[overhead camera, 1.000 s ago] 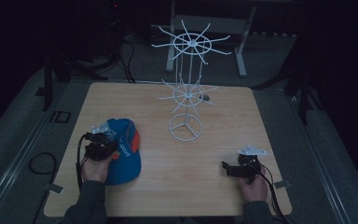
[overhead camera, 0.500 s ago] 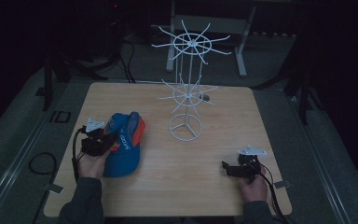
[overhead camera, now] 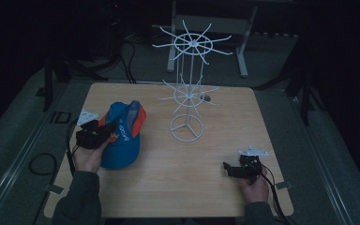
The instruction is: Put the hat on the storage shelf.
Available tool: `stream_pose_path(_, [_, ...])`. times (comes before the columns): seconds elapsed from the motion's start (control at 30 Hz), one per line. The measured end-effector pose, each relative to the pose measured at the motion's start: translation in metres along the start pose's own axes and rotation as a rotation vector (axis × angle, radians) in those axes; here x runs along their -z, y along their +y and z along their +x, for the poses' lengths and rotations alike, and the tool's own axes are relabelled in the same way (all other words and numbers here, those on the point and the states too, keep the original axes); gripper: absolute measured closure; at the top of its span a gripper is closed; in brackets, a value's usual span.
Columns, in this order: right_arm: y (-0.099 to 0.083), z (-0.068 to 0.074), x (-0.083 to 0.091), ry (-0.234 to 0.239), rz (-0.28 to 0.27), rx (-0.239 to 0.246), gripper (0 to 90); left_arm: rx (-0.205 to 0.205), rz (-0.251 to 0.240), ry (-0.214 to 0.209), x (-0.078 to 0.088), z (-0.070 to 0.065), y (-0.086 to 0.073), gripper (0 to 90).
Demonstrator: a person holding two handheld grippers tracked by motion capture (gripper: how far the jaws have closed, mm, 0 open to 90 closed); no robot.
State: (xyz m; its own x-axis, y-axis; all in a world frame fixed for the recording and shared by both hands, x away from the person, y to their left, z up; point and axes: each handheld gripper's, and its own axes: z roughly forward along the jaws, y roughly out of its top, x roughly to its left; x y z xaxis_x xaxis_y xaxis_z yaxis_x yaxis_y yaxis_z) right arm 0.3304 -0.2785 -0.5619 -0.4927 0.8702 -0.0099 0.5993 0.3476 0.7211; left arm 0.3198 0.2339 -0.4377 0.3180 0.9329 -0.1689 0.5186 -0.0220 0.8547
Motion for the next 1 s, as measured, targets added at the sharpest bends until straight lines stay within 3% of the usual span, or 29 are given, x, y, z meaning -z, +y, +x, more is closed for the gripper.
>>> stream_pose_path(0.27, [0.000, 0.000, 0.000, -0.001, -0.001, 0.001, 12.7, 0.013, -0.023, -0.027, 0.005, 0.007, 0.011, 89.7])
stream_pose_path(1.0, [0.000, 0.000, 0.000, 0.000, 0.000, 0.002, 12.8, -0.012, -0.103, -0.118, 0.022, 0.020, 0.038, 89.6])
